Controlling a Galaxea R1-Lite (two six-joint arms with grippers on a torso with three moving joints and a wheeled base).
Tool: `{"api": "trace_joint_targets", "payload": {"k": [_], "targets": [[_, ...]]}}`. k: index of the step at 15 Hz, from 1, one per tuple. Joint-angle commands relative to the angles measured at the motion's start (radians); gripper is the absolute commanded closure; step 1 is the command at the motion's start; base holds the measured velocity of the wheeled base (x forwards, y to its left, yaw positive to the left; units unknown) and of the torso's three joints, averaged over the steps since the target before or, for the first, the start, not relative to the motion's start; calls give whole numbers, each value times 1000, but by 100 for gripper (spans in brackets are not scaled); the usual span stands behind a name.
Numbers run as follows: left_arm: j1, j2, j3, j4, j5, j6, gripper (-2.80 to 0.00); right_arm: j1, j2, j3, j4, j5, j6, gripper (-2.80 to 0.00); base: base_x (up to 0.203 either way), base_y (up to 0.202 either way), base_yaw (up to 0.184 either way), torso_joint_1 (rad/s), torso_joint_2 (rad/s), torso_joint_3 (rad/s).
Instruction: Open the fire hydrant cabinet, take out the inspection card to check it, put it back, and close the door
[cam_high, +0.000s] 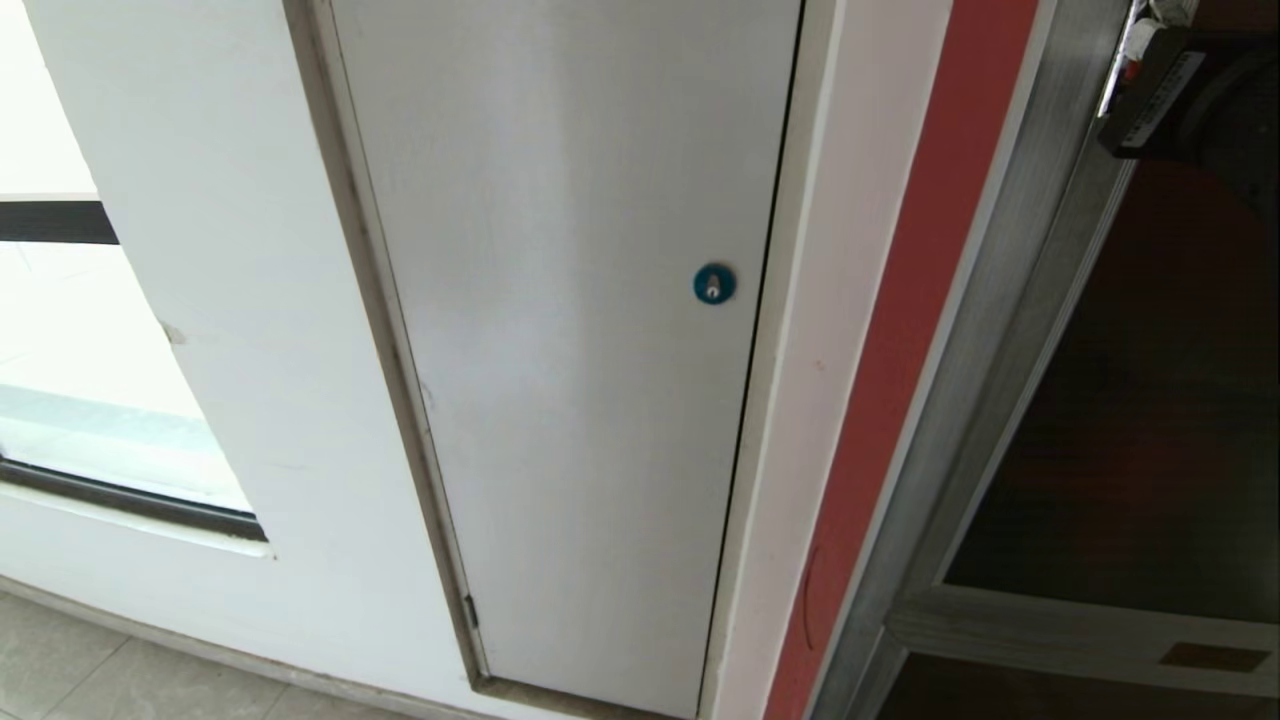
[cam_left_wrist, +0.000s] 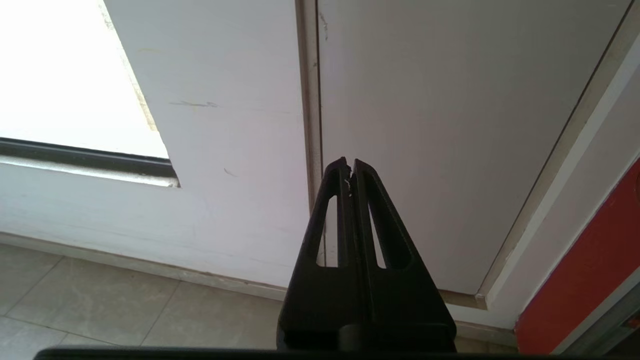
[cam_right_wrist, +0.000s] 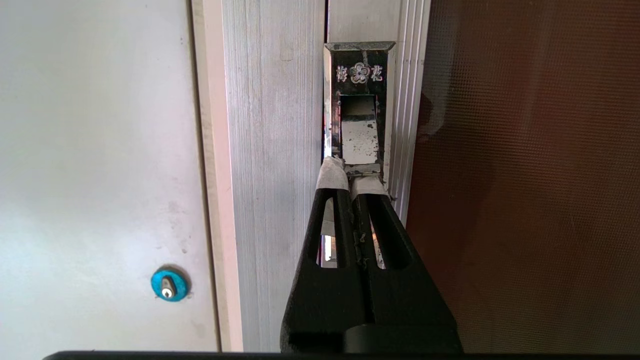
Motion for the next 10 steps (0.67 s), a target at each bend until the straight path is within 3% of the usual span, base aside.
{"api": "trace_joint_targets", "payload": {"k": [1, 10], "targets": [[0, 1, 6, 0, 0, 0, 0, 0, -19, 1, -7, -5, -3, 0, 0, 0, 0, 0, 0, 0], [0, 1, 6, 0, 0, 0, 0, 11, -79, 36, -2, -8, -3, 0, 0, 0, 0, 0, 0, 0]]}}
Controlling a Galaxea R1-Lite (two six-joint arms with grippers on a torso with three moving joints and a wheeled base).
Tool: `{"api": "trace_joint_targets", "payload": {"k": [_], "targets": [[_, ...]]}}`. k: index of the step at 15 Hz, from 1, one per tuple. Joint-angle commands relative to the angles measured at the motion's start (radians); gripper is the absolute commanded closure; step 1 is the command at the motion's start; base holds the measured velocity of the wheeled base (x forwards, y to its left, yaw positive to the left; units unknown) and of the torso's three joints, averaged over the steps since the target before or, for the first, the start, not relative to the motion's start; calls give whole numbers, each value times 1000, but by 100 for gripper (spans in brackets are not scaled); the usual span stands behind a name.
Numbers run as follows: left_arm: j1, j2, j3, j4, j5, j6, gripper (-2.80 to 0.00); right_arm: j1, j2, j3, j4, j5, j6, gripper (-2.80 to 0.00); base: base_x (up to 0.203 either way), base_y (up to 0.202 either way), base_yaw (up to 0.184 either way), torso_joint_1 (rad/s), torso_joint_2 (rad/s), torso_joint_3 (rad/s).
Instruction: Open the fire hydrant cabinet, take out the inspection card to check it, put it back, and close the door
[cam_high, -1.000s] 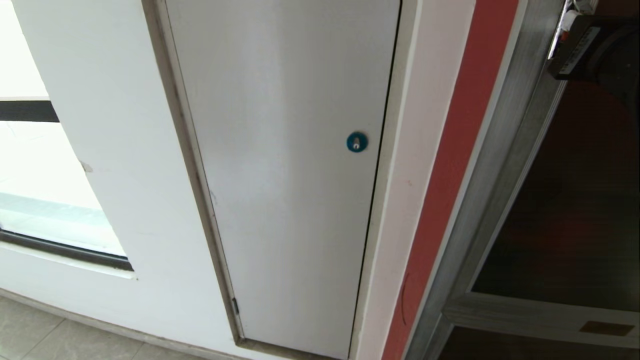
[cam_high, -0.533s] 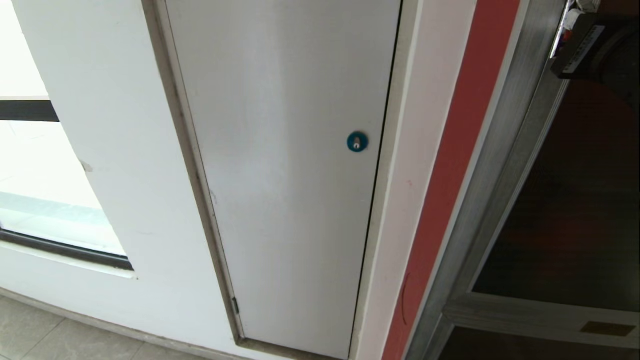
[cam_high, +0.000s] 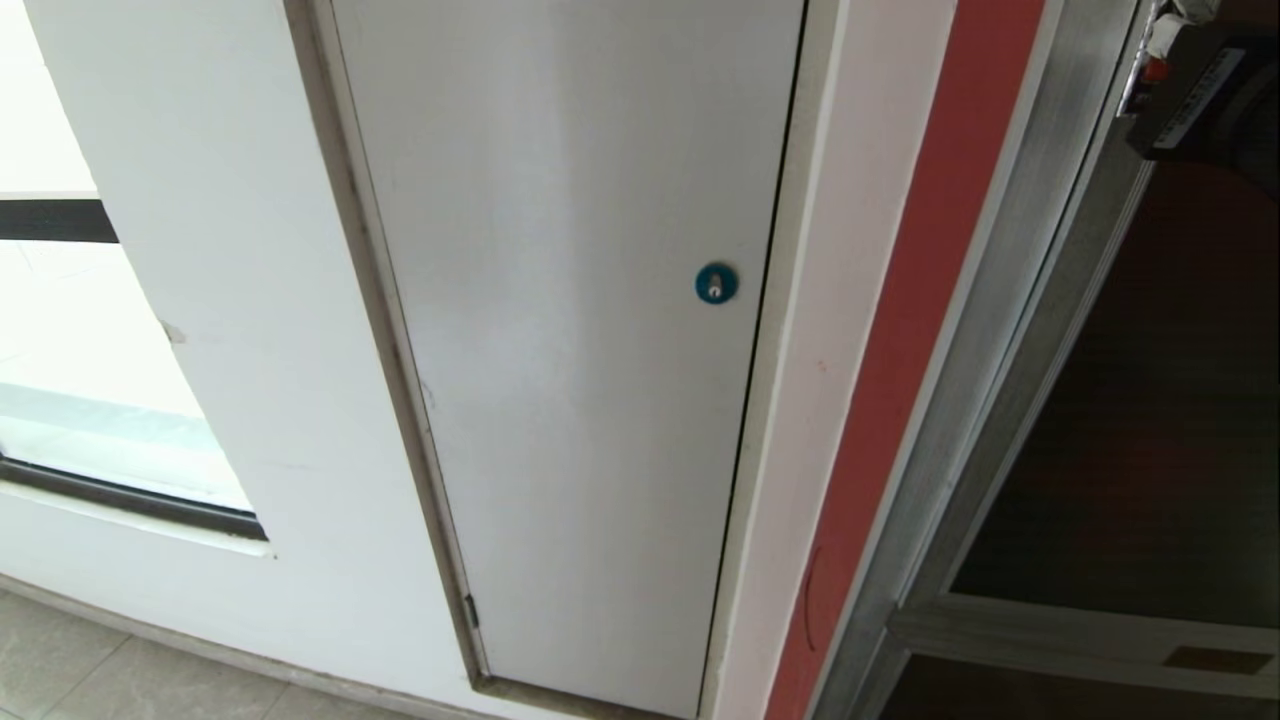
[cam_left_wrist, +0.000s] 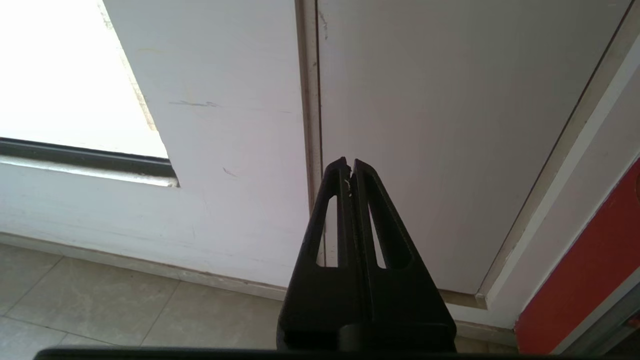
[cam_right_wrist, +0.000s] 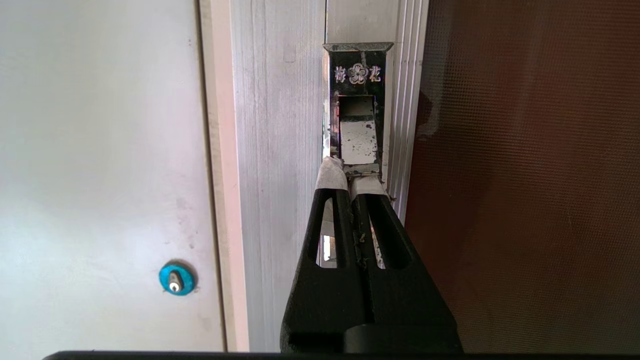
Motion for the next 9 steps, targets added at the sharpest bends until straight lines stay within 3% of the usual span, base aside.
{"api": "trace_joint_targets", "payload": {"k": [1, 9], "targets": [[0, 1, 6, 0, 0, 0, 0, 2, -29, 12, -8, -5, -2, 0, 0, 0, 0, 0, 0, 0], [0, 1, 6, 0, 0, 0, 0, 11, -86, 32, 0, -10, -3, 0, 0, 0, 0, 0, 0, 0]]}}
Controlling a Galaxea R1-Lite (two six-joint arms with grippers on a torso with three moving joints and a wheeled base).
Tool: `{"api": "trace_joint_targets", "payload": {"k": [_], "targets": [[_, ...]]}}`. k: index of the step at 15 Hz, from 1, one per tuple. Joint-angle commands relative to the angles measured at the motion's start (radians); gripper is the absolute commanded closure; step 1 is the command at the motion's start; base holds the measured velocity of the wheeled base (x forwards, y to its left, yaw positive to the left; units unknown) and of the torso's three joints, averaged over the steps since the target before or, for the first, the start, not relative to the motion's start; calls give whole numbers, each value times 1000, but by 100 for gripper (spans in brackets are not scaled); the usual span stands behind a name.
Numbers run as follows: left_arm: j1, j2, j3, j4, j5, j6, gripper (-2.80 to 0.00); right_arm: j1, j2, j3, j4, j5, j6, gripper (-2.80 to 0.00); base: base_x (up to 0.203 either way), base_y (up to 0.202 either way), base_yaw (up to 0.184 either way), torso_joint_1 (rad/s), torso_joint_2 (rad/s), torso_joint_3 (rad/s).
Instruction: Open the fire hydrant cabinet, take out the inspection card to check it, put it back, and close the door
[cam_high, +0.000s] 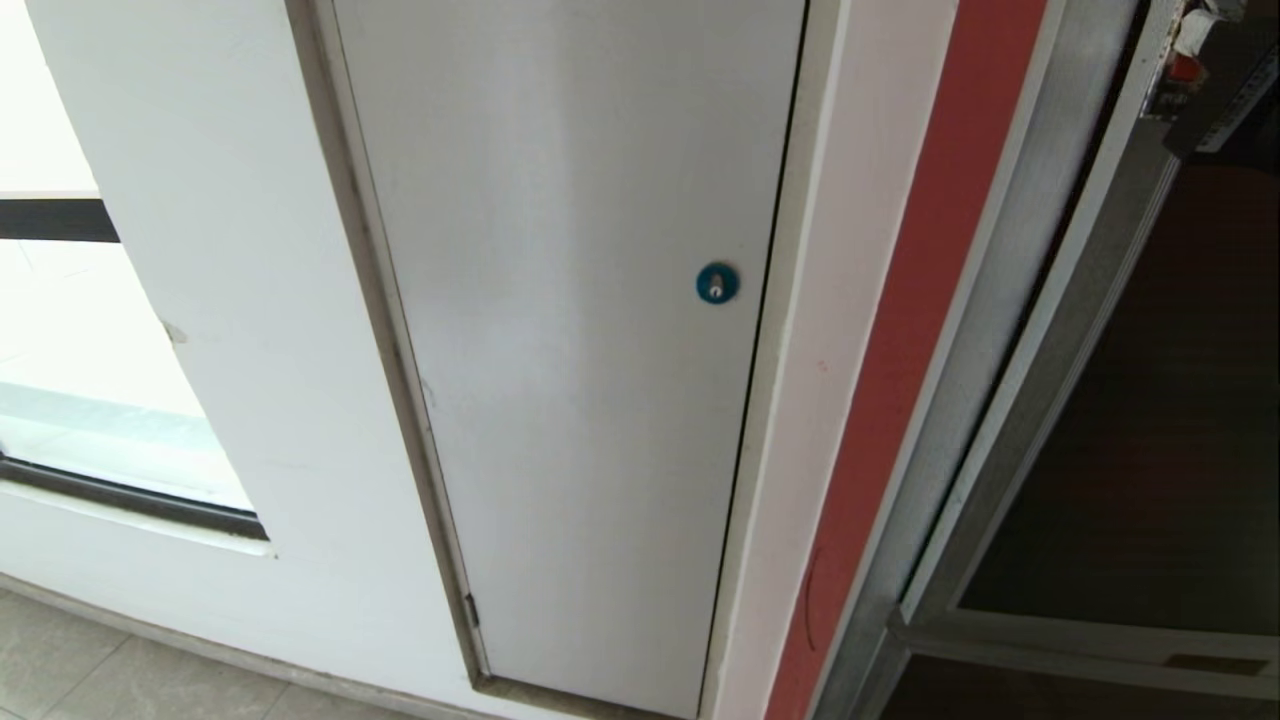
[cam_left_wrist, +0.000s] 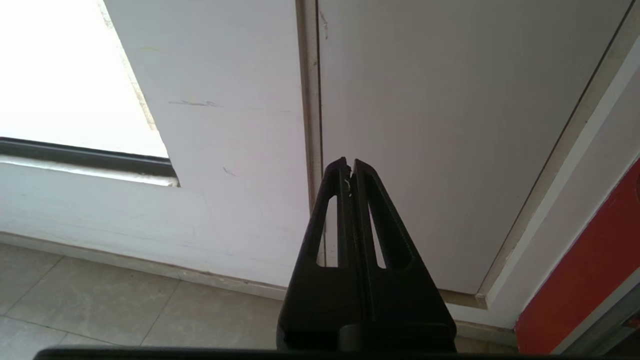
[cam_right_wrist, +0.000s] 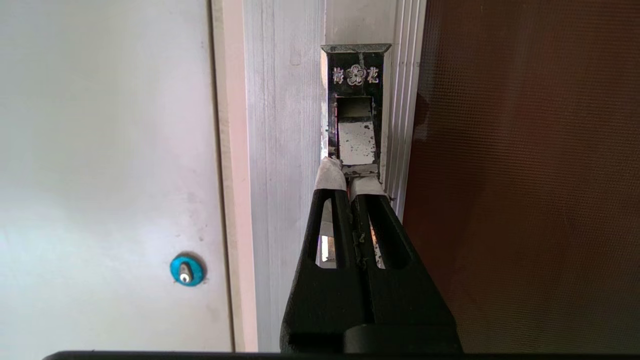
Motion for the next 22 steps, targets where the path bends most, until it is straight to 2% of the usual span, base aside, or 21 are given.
{"api": "trace_joint_targets", "payload": {"k": [1, 9, 10, 20, 22], "targets": [[0, 1, 6, -1, 0, 0, 0, 1, -31, 12, -13, -5, -2, 0, 0, 0, 0, 0, 0, 0], [0, 1, 6, 0, 0, 0, 0, 1, -44, 81, -15, -5, -2, 0, 0, 0, 0, 0, 0, 0], [0, 1, 6, 0, 0, 0, 0, 1, -44, 81, -17, -4, -2, -280, 0, 0, 0, 0, 0, 0], [0, 1, 6, -1, 0, 0, 0, 1, -111, 131, -12, -2, -5, -280, 0, 0, 0, 0, 0, 0], [0, 1, 6, 0, 0, 0, 0, 1, -146, 142, 30, -1, -5, -280, 0, 0, 0, 0, 0, 0]]}}
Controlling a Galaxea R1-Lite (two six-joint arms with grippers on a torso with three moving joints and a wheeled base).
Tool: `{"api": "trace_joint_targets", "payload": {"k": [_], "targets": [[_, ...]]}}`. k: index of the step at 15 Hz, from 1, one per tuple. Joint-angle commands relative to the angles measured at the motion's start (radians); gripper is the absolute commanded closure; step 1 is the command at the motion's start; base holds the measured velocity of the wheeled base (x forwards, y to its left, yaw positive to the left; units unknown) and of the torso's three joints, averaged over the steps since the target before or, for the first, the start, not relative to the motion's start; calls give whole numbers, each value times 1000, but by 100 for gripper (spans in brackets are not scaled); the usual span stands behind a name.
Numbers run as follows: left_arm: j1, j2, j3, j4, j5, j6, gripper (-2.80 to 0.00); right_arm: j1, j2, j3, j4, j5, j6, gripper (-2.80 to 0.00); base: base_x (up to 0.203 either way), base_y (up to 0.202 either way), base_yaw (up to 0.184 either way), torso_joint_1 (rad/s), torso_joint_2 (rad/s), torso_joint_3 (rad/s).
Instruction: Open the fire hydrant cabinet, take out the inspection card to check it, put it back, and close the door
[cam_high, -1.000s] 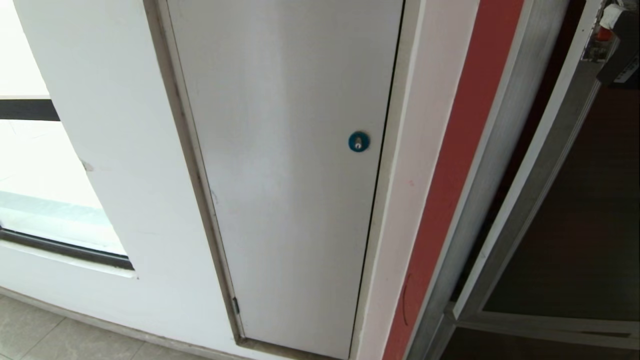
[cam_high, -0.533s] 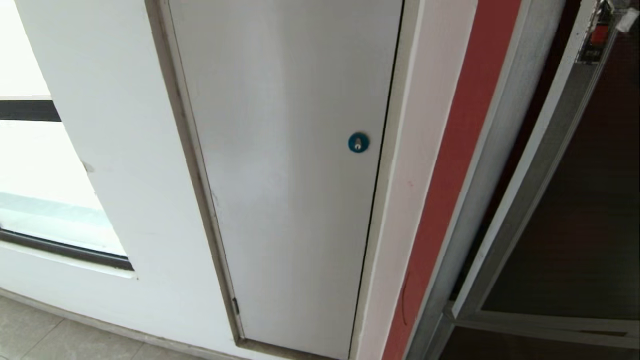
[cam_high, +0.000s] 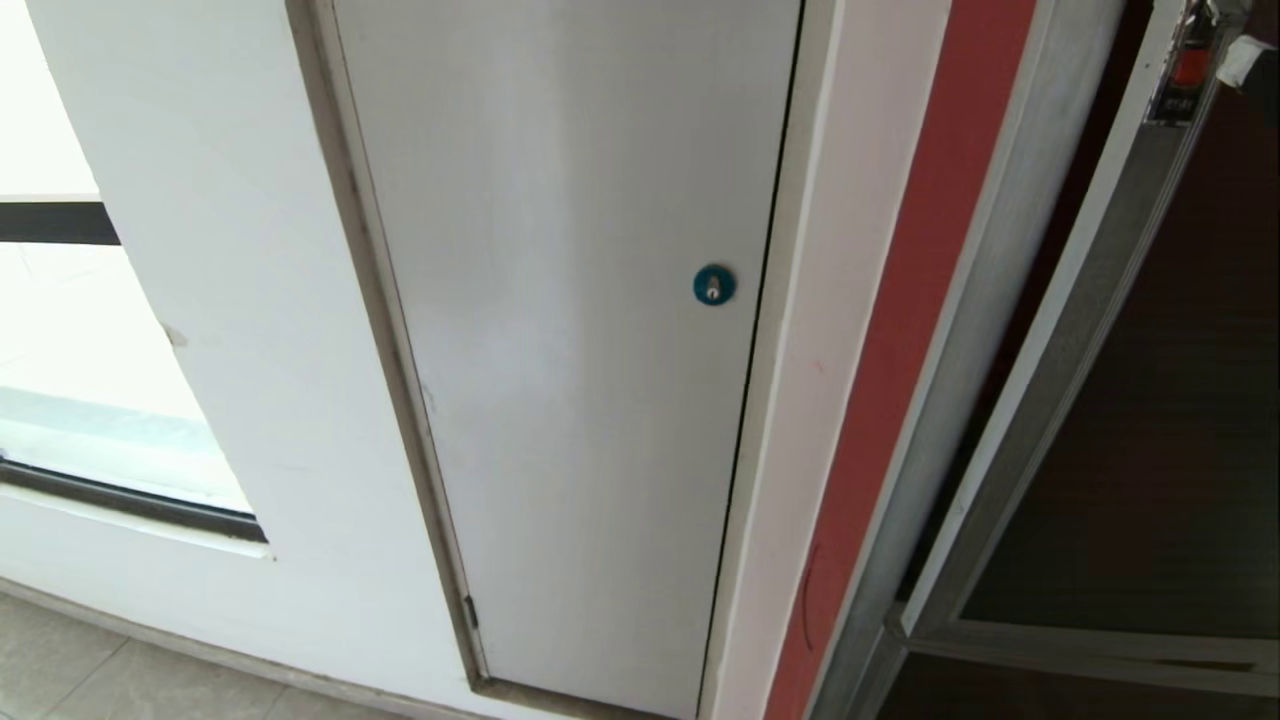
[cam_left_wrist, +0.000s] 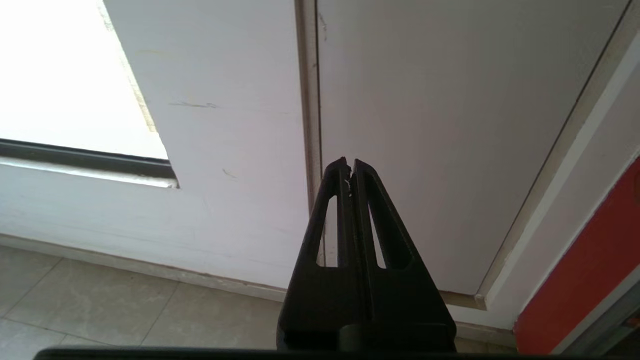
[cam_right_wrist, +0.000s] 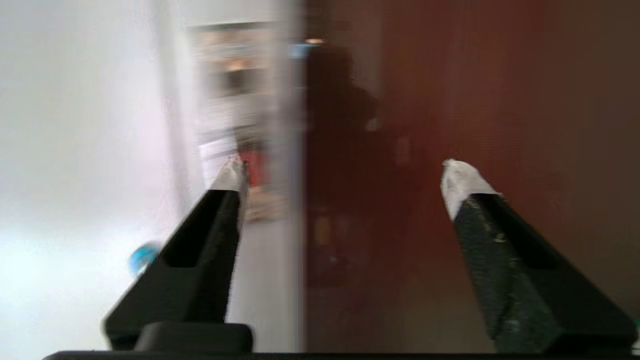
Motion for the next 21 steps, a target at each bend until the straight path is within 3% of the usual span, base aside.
{"api": "trace_joint_targets", "payload": {"k": [1, 8, 9, 18, 21], "targets": [[0, 1, 6, 0, 0, 0, 0, -1, -49, 9, 40, -3, 0, -280, 0, 0, 0, 0, 0, 0], [0, 1, 6, -2, 0, 0, 0, -2, -189, 40, 152, -7, 1, -280, 0, 0, 0, 0, 0, 0], [0, 1, 6, 0, 0, 0, 0, -2, -211, 46, 175, -7, 1, 0, 0, 0, 0, 0, 0, 0], [0, 1, 6, 0, 0, 0, 0, -3, -465, 60, 410, -30, 0, 0, 0, 0, 0, 0, 0, 0], [0, 1, 6, 0, 0, 0, 0, -76, -534, 54, 463, -45, -1, 0, 0, 0, 0, 0, 0, 0]]}}
